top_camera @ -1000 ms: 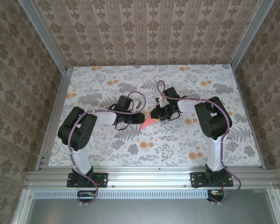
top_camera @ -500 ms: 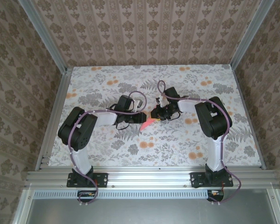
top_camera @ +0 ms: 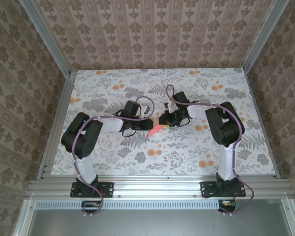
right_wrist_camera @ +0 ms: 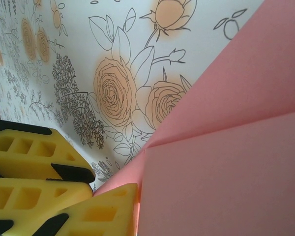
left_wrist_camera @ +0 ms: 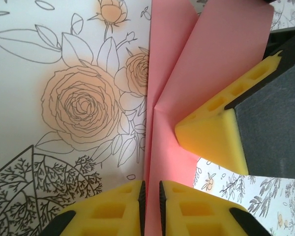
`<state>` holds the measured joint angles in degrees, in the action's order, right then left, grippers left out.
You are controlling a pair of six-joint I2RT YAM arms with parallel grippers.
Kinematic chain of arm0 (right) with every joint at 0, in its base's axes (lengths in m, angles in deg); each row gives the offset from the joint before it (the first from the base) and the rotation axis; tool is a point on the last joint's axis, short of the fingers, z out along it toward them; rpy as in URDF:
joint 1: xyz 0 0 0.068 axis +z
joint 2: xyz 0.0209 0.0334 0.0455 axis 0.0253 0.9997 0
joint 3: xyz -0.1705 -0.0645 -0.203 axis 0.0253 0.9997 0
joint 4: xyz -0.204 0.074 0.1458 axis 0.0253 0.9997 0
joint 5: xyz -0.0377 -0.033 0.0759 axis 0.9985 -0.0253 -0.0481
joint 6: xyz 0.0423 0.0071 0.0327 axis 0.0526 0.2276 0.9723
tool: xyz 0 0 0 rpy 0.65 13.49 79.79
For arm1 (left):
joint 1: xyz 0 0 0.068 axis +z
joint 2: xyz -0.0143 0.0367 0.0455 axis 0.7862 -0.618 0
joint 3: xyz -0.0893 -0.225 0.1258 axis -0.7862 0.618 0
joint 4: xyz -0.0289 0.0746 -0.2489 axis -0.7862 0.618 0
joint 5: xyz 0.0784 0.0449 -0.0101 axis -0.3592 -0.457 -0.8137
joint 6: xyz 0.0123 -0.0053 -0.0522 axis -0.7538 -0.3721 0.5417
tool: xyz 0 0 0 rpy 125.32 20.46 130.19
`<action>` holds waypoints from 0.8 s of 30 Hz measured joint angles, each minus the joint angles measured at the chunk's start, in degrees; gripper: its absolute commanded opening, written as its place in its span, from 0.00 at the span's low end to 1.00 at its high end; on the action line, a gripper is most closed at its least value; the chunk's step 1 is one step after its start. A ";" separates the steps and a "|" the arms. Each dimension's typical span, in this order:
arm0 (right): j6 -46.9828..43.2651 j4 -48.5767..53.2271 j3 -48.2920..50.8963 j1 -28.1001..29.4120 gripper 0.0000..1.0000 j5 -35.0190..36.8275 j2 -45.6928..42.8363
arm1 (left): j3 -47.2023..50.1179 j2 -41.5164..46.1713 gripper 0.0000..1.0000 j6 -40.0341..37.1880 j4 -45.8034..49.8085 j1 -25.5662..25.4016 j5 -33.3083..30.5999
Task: Fold a paper plane with a square sheet of paper (pick it up from the middle)
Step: Fold the wing for the fifth time at the center of the table.
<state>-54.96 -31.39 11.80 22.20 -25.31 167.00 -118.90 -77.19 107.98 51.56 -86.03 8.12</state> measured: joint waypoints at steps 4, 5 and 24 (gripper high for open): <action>0.00 0.15 -0.09 0.00 0.22 0.24 0.02 | 0.00 -0.52 0.22 -0.66 0.15 -0.33 0.31; 0.00 0.17 -0.11 0.00 0.22 0.28 0.02 | 0.00 -0.55 0.23 -0.68 0.20 -0.37 0.55; 0.07 2.32 -1.66 -0.04 0.22 0.72 0.74 | 0.31 -1.42 0.27 -0.74 -1.75 -0.70 3.04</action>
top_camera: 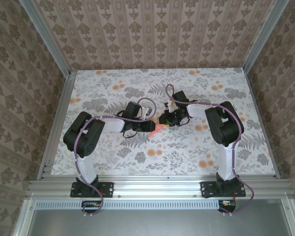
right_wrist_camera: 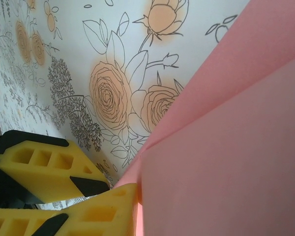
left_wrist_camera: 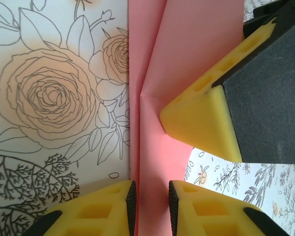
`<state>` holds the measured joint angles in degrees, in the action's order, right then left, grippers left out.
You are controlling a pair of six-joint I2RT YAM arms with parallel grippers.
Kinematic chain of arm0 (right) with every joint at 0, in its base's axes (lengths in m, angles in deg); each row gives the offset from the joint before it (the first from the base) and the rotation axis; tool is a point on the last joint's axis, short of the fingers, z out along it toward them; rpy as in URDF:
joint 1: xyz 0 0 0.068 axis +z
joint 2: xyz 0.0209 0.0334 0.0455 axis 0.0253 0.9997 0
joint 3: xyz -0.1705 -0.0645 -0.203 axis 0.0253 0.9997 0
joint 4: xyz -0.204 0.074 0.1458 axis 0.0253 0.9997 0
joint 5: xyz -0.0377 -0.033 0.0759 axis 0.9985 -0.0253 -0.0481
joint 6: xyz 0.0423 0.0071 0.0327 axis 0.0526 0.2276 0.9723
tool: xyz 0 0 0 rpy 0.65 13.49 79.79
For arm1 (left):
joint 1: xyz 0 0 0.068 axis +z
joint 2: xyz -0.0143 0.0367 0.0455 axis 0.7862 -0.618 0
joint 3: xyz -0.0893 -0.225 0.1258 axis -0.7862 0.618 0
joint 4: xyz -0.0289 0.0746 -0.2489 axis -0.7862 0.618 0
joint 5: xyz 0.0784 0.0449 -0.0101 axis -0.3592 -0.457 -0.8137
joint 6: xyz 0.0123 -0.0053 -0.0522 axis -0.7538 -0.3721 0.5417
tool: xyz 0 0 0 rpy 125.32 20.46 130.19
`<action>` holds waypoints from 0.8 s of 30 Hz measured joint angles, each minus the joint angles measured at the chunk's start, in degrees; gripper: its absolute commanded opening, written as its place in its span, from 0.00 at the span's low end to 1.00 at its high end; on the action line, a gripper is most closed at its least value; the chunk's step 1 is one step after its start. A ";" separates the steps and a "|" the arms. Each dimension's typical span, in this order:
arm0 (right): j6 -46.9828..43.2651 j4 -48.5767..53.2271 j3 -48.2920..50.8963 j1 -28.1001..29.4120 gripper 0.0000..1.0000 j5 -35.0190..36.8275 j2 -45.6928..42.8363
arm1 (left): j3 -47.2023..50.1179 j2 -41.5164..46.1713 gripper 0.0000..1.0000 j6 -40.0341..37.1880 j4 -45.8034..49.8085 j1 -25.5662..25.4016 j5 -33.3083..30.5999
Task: Fold a paper plane with a square sheet of paper (pick it up from the middle)
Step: Fold the wing for the fifth time at the center of the table.
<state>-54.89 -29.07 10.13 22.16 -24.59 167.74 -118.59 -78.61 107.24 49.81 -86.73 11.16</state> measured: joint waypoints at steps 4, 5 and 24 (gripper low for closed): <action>0.24 0.83 -0.50 0.00 0.23 0.48 0.13 | 0.46 0.00 0.27 0.00 -0.39 -0.02 0.66; 0.39 1.05 -0.72 0.00 0.23 0.50 0.24 | 0.46 0.00 0.26 0.00 -0.39 -0.02 0.66; 1.25 2.80 -1.86 0.00 0.24 1.60 0.61 | -3.30 -0.15 0.24 0.17 6.91 -3.41 -7.56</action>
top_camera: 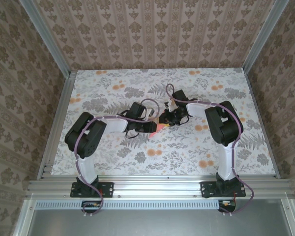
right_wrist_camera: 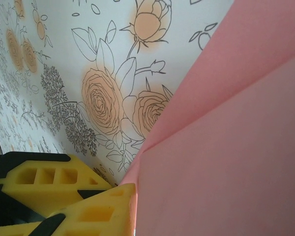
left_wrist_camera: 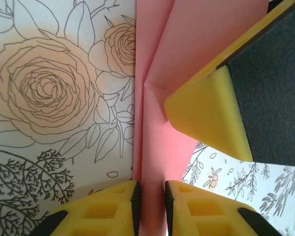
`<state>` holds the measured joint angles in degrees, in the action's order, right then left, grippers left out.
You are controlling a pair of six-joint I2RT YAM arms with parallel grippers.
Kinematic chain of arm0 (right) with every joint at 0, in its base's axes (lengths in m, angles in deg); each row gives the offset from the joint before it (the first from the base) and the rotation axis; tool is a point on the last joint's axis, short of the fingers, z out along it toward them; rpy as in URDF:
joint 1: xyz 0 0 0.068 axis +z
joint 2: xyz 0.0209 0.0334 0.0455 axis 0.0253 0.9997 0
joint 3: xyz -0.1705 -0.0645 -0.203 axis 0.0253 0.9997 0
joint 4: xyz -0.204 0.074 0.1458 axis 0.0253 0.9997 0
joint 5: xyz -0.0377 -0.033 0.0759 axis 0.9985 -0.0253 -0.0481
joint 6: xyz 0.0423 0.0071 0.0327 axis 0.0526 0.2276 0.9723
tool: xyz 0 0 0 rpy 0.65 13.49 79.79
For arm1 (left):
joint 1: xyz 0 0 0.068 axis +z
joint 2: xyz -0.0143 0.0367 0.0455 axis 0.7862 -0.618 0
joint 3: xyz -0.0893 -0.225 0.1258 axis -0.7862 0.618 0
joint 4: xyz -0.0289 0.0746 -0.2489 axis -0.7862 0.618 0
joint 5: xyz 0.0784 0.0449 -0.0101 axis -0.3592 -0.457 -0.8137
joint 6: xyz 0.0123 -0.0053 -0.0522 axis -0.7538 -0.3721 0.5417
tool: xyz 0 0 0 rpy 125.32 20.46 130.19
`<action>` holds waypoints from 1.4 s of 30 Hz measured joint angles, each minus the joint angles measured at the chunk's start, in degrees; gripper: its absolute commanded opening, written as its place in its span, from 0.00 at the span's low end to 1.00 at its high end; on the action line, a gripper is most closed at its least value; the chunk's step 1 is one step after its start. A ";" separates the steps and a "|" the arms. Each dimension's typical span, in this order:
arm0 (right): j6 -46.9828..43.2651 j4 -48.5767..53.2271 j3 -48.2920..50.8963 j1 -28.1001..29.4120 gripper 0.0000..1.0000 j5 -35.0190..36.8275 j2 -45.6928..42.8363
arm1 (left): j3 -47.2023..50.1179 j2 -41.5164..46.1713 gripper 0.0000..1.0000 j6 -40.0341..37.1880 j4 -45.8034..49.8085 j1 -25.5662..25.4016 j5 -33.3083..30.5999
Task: Fold a paper plane with a square sheet of paper (pick it up from the middle)
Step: Fold the wing for the fifth time at the center of the table.
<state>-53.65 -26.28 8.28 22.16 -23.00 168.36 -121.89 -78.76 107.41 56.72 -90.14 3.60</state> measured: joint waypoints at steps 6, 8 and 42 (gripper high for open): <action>0.17 0.22 -0.20 0.00 0.24 0.11 0.04 | -2.64 -0.11 0.24 0.46 4.26 -2.23 -3.78; 0.20 0.39 -0.26 0.00 0.24 0.24 0.04 | -3.37 -0.50 0.24 0.48 5.25 -2.69 -4.52; 4.87 -5.38 6.08 -2.64 0.25 2.60 -5.88 | -15.93 -5.25 0.23 -0.07 22.86 -6.80 -15.02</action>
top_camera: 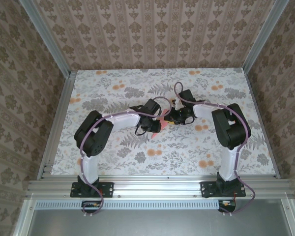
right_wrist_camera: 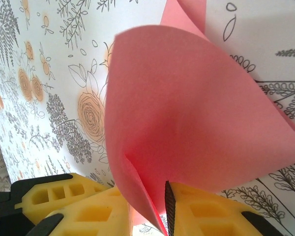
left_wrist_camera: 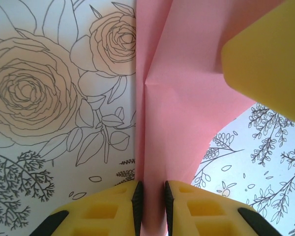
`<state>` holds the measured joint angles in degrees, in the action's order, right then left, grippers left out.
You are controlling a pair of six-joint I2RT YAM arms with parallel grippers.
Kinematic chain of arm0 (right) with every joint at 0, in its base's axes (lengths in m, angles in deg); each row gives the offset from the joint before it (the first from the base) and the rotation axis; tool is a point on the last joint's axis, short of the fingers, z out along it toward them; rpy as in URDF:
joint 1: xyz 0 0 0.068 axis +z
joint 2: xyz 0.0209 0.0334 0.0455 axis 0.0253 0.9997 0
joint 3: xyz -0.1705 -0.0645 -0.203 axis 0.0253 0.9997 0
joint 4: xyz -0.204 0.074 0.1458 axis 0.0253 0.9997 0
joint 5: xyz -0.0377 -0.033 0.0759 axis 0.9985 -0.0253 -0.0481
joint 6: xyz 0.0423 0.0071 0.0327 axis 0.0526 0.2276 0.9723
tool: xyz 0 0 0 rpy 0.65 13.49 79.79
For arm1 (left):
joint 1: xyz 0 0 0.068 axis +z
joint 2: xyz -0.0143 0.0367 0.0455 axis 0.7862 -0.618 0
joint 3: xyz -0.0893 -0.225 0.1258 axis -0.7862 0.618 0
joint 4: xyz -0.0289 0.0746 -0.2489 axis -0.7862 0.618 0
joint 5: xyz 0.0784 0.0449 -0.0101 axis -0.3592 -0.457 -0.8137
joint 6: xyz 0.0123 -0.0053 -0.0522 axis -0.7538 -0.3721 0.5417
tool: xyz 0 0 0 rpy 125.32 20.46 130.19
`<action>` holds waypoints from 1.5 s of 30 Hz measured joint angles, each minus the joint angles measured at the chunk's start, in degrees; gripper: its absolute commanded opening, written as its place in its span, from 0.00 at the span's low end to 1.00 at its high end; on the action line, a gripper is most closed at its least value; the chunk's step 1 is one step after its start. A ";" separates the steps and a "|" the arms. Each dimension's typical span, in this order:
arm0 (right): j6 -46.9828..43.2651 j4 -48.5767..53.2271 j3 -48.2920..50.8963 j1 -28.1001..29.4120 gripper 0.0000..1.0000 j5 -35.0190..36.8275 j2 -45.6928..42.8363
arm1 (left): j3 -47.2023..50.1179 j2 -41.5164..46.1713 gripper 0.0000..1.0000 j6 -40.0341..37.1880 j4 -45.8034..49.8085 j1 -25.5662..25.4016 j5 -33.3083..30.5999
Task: Fold a paper plane with a square sheet of paper (pick it up from the middle)
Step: Fold the wing for the fifth time at the center of the table.
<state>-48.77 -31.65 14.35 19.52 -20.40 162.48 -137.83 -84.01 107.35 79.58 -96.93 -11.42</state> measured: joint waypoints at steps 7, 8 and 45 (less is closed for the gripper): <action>-2.38 0.74 -0.13 0.55 0.24 0.00 1.46 | -1.07 -0.52 0.22 0.00 1.31 -0.26 -0.55; -2.62 1.01 -0.33 0.55 0.24 0.00 1.64 | -1.31 -0.68 0.22 0.00 1.62 -0.26 -0.68; -10.93 11.89 -7.23 2.51 0.05 8.15 3.78 | 6.34 5.25 0.17 7.56 -6.43 4.37 12.22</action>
<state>-59.70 -19.76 7.12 22.03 -12.24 166.26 -131.49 -78.76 114.91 73.15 -92.56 0.80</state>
